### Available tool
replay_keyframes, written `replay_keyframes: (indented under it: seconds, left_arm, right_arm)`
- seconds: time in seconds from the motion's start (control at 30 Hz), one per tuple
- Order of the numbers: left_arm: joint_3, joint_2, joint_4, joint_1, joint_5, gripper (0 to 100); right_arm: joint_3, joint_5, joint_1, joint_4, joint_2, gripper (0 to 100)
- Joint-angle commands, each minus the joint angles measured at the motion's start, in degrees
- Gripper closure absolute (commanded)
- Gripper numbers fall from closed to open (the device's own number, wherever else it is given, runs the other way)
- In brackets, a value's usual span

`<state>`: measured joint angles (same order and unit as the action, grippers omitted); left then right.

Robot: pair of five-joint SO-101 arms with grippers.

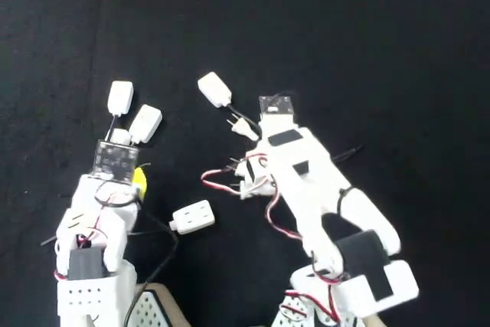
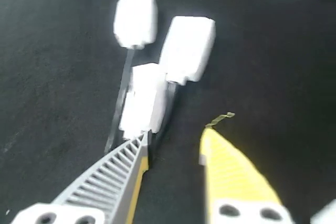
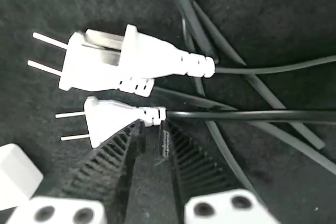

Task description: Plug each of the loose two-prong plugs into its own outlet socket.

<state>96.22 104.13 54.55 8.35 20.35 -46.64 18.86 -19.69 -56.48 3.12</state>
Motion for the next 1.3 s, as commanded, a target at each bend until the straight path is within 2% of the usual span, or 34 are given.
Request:
replay_keyframes:
  seconds: [0.0,0.1,0.3,0.6,0.7,0.8,0.9,1.13,1.27]
  left_arm:
    - [1.1,0.4,2.0,-4.0,4.6,91]
    - [1.1,0.4,3.2,-5.1,5.3,92]
    - [1.1,0.4,3.2,-5.1,5.2,91]
    - [0.8,0.4,3.1,-5.0,5.3,91]
    - [1.1,0.4,3.0,-5.0,5.3,86]
    - [1.1,0.3,3.1,-5.0,5.2,81]
    - [1.1,0.3,3.1,-4.5,5.2,82]
    - [1.1,0.1,3.5,-4.4,5.4,83]
    - [1.1,0.1,3.5,-4.4,5.4,83]
  right_arm:
    - [-5.1,-1.9,0.4,6.8,-0.4,98.5]
    - [-7.3,-5.5,0.4,8.8,0.7,98.5]
    - [-11.5,-6.1,0.4,10.5,5.9,98.5]
    - [-11.2,-3.3,0.8,-3.2,29.4,98.0]
    - [-13.3,-2.4,0.7,-6.1,37.1,97.9]
    - [-17.9,-0.6,0.8,-2.4,42.1,97.9]
    - [-22.7,-0.9,0.4,3.0,44.9,97.6]
    - [-26.6,-0.4,0.5,3.8,45.9,74.2]
    - [-25.4,-0.4,0.7,0.5,46.0,75.1]
